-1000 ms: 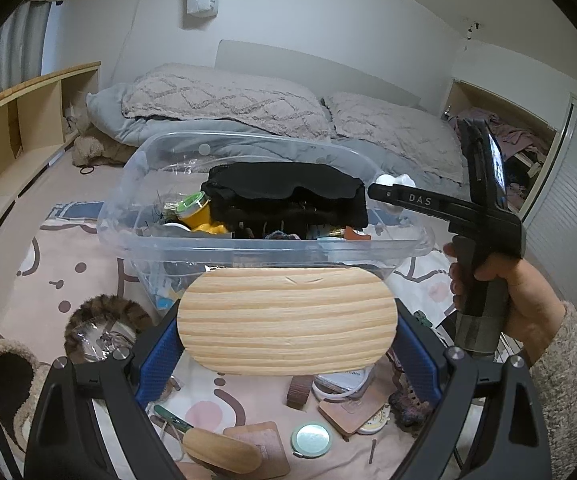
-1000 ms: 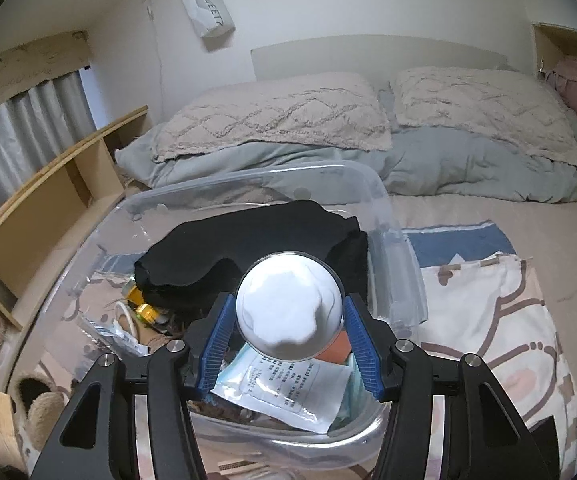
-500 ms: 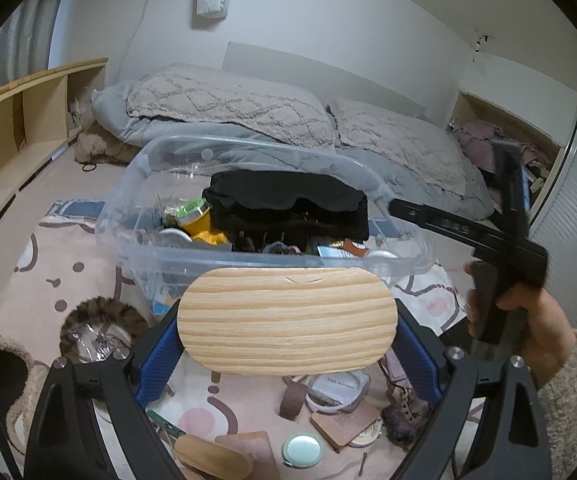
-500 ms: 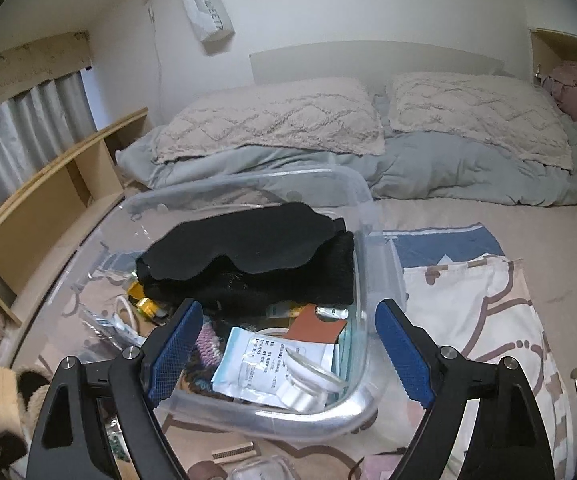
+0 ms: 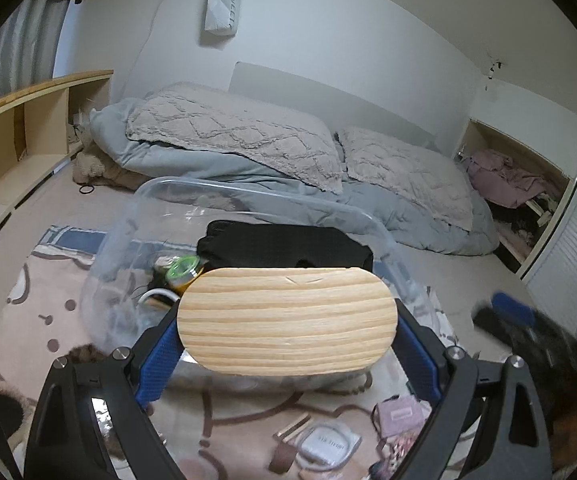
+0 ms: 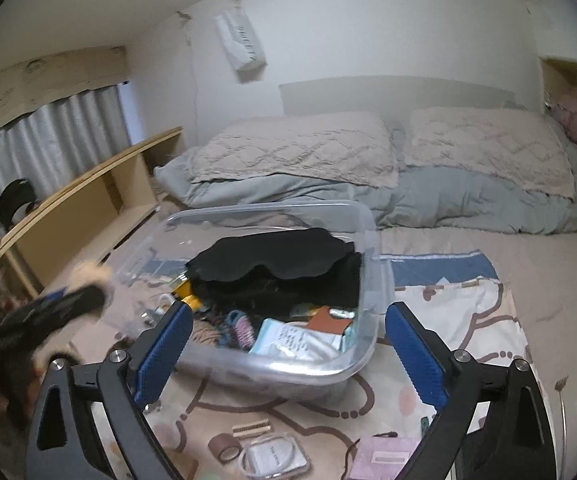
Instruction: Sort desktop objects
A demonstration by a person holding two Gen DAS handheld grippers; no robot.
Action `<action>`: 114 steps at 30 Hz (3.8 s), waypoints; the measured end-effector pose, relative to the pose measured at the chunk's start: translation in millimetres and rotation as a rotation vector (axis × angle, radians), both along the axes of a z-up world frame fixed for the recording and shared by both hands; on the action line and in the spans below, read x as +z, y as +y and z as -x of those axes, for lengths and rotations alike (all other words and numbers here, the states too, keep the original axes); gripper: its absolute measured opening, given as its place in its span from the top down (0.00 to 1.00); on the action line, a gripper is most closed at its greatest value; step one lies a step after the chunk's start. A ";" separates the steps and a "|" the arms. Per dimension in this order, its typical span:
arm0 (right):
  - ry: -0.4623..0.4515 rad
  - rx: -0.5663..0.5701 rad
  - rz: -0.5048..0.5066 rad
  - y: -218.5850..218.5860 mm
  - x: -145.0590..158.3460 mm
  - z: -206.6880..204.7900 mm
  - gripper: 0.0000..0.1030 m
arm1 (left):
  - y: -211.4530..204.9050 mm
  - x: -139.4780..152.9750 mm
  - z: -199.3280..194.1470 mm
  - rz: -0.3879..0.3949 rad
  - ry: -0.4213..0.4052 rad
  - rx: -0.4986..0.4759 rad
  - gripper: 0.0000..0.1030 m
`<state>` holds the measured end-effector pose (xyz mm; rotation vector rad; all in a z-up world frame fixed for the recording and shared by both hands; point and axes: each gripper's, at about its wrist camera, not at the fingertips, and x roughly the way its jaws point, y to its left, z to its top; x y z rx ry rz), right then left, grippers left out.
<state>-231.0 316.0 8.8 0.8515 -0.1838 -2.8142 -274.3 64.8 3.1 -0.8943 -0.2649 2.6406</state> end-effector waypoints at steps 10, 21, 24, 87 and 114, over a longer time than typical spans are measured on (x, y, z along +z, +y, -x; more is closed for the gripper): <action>0.028 0.089 0.028 -8.1 -2.6 -33.8 0.06 | 29.7 -16.5 46.9 0.057 -0.035 -0.032 0.08; 0.008 0.081 0.069 2.3 -9.7 -31.2 0.06 | 43.9 -51.2 73.2 0.067 -0.111 -0.028 0.08; 0.001 0.087 0.062 1.9 -12.4 -30.5 0.06 | 46.5 -56.2 74.8 0.076 -0.115 -0.028 0.08; 0.193 -0.011 -0.043 -15.7 41.6 -120.5 0.00 | -11.7 37.2 -97.8 0.083 0.087 0.055 0.00; 0.188 -0.019 -0.115 -30.7 42.9 -182.8 0.00 | -19.9 47.5 -199.6 0.226 0.216 0.036 0.00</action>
